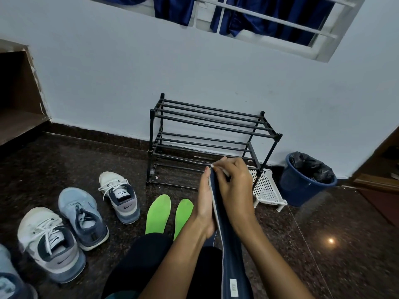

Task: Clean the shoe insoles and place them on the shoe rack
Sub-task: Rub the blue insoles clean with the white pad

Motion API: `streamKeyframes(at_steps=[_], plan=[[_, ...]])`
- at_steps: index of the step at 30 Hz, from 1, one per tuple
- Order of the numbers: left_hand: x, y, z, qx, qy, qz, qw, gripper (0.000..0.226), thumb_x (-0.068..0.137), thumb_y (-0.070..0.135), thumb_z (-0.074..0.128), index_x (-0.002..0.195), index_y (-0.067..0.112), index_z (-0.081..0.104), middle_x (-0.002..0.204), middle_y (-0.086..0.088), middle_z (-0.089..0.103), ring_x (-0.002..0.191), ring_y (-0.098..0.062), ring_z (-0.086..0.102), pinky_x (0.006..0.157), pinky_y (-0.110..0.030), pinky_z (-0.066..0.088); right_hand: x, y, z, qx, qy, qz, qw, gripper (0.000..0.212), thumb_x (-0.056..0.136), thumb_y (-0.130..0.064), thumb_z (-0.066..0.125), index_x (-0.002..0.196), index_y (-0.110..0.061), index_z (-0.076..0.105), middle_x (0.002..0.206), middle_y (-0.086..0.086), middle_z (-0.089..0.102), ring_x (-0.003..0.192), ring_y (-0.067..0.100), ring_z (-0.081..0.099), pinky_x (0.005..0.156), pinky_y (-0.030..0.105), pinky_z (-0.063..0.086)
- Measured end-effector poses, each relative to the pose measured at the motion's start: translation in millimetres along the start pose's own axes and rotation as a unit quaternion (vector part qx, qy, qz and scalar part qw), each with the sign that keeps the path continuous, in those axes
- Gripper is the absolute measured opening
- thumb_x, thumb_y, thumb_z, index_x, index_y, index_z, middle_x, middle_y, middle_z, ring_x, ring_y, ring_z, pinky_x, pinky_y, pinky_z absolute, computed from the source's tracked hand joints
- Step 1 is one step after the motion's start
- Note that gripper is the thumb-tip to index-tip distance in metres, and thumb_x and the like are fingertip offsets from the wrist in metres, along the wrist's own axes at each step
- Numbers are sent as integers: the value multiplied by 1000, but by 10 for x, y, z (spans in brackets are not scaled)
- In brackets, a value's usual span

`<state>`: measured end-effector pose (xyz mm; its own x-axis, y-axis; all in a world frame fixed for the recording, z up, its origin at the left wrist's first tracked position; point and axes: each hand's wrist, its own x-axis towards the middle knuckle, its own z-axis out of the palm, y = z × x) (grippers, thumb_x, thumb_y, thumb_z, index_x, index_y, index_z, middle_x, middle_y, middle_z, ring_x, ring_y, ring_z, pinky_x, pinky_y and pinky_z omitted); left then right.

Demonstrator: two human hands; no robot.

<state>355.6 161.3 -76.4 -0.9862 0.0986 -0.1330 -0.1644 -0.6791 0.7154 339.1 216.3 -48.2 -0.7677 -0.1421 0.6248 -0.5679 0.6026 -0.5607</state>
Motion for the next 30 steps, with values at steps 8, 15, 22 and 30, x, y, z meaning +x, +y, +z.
streamKeyframes(at_steps=[8,15,22,30], plan=[[12,10,-10,-141,-7,27,990,48,94,46,35,116,12,61,115,-7,67,113,-21,59,106,-32,39,-38,-37,2,-1,-34,0,999,14,87,0,56,95,-4,67,93,2,52,90,16,51,78,8,35],[13,-5,-8,-198,1,14,980,43,86,42,44,107,10,65,112,-9,61,115,-22,54,105,-32,38,19,-21,-13,-16,-26,0,1000,13,87,-1,57,92,-6,68,89,-3,49,90,17,52,76,5,34],[-43,56,27,-200,-6,12,980,47,89,43,38,98,19,77,128,-8,61,135,-30,40,117,-41,22,-86,-61,21,16,-53,-2,998,13,87,1,56,94,-1,67,92,8,55,87,11,53,84,15,40],[-1,43,-56,-170,-26,27,985,52,99,50,19,119,33,64,120,-3,67,127,-37,48,115,-50,25,-295,-90,9,71,-45,-6,996,16,77,2,58,82,-7,71,80,-4,56,79,-1,53,76,4,36]])
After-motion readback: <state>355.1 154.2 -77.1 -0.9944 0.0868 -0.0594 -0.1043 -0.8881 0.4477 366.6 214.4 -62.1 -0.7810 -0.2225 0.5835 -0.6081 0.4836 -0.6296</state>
